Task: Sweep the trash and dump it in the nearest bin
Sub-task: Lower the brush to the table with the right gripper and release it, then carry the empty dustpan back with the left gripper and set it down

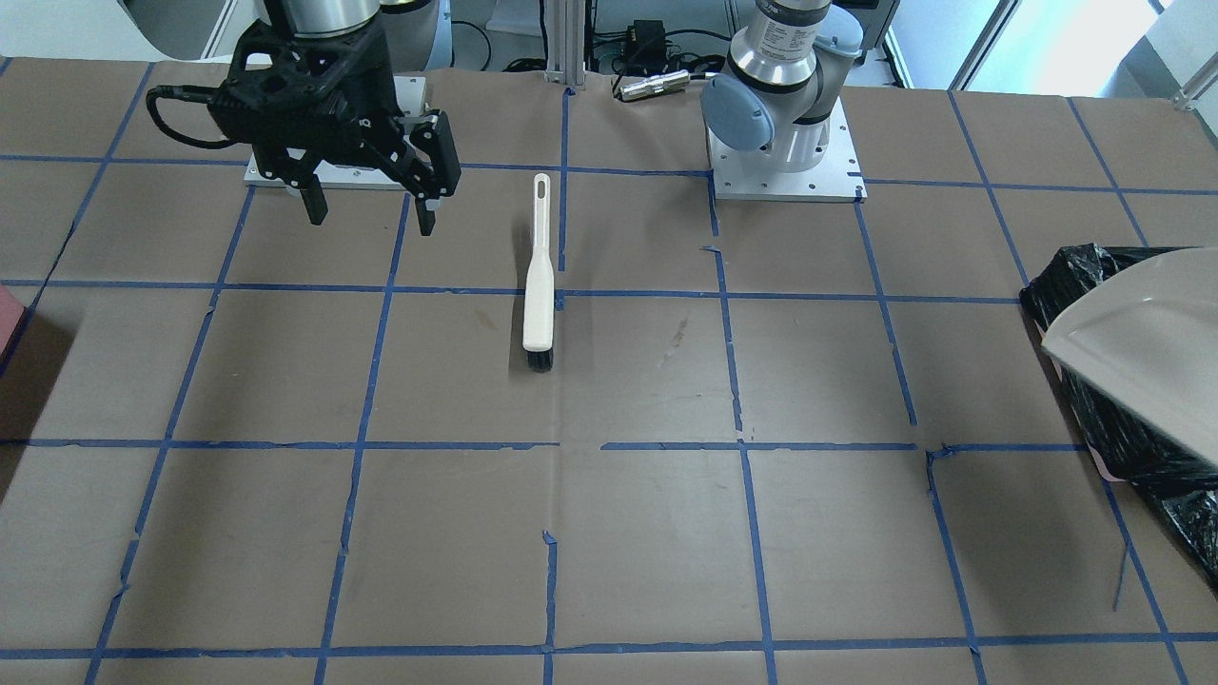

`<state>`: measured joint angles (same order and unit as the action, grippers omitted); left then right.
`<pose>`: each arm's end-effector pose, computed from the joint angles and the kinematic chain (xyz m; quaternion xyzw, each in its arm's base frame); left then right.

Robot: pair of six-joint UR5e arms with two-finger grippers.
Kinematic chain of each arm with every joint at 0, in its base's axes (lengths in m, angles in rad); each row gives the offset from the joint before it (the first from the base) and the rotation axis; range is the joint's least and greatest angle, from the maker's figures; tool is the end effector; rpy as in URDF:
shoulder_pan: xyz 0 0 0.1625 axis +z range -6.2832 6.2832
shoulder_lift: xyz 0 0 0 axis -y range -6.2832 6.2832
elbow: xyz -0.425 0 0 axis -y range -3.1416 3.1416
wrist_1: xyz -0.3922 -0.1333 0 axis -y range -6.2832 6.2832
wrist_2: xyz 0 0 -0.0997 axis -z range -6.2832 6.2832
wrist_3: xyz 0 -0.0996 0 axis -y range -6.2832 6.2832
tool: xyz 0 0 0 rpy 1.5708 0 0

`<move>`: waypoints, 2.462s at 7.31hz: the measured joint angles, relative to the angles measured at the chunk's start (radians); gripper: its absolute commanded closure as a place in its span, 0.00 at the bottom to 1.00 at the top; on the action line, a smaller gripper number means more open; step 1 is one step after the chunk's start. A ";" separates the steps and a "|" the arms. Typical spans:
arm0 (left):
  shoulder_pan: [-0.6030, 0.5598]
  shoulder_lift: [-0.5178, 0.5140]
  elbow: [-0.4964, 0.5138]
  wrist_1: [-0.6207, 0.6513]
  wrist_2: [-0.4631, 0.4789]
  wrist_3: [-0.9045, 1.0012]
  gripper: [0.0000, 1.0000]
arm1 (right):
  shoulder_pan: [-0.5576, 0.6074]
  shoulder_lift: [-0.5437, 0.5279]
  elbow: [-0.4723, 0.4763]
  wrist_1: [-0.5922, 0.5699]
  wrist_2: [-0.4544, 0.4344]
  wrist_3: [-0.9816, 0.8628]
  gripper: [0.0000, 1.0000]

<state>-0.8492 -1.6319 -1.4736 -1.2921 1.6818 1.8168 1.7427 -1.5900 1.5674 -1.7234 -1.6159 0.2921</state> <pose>0.2671 -0.4887 0.5376 0.5060 0.8465 0.0058 0.1657 0.2123 -0.4701 0.5157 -0.0618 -0.9940 0.0903 0.0018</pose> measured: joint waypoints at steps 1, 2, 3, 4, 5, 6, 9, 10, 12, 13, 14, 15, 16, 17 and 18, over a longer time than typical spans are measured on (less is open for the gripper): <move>-0.061 -0.010 -0.035 0.007 -0.013 -0.095 0.93 | -0.048 0.007 -0.001 0.016 0.001 -0.027 0.00; -0.124 -0.027 -0.070 0.030 -0.025 -0.200 0.93 | -0.095 0.010 0.009 0.026 0.004 -0.049 0.00; -0.201 -0.050 -0.089 0.060 -0.029 -0.307 0.93 | -0.120 0.011 0.031 0.023 0.004 -0.060 0.00; -0.280 -0.073 -0.100 0.076 -0.031 -0.434 0.93 | -0.131 0.011 0.051 0.018 0.002 -0.065 0.00; -0.353 -0.093 -0.111 0.082 -0.040 -0.577 0.93 | -0.136 0.013 0.059 0.016 0.001 -0.067 0.00; -0.418 -0.109 -0.120 0.085 -0.050 -0.701 0.93 | -0.139 0.015 0.062 0.013 0.001 -0.071 0.00; -0.583 -0.171 -0.138 0.123 -0.062 -1.092 0.93 | -0.141 0.015 0.064 -0.010 0.000 -0.083 0.00; -0.655 -0.209 -0.141 0.178 -0.068 -1.230 0.93 | -0.137 0.012 0.064 -0.011 0.001 -0.081 0.00; -0.780 -0.273 -0.144 0.256 -0.074 -1.483 0.93 | -0.139 0.017 0.066 -0.008 -0.001 -0.088 0.00; -0.822 -0.293 -0.145 0.270 -0.090 -1.600 0.93 | -0.139 0.015 0.072 -0.006 0.002 -0.109 0.00; -0.853 -0.312 -0.146 0.275 -0.122 -1.695 0.93 | -0.140 0.013 0.087 -0.009 0.007 -0.163 0.00; -0.874 -0.333 -0.146 0.287 -0.160 -1.778 0.93 | -0.142 0.010 0.103 -0.015 0.007 -0.215 0.00; -0.893 -0.349 -0.151 0.307 -0.196 -1.841 0.93 | -0.144 0.009 0.111 -0.019 0.002 -0.237 0.00; -0.916 -0.356 -0.166 0.326 -0.217 -1.872 0.93 | -0.146 0.008 0.114 -0.020 -0.001 -0.244 0.00; -0.941 -0.360 -0.186 0.350 -0.226 -1.886 0.93 | -0.146 0.008 0.114 -0.021 -0.002 -0.246 0.00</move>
<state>-1.7903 -1.9917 -1.6595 -0.9418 1.4561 -0.0692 1.5963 -1.5818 1.6818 -1.7442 -1.6183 0.0458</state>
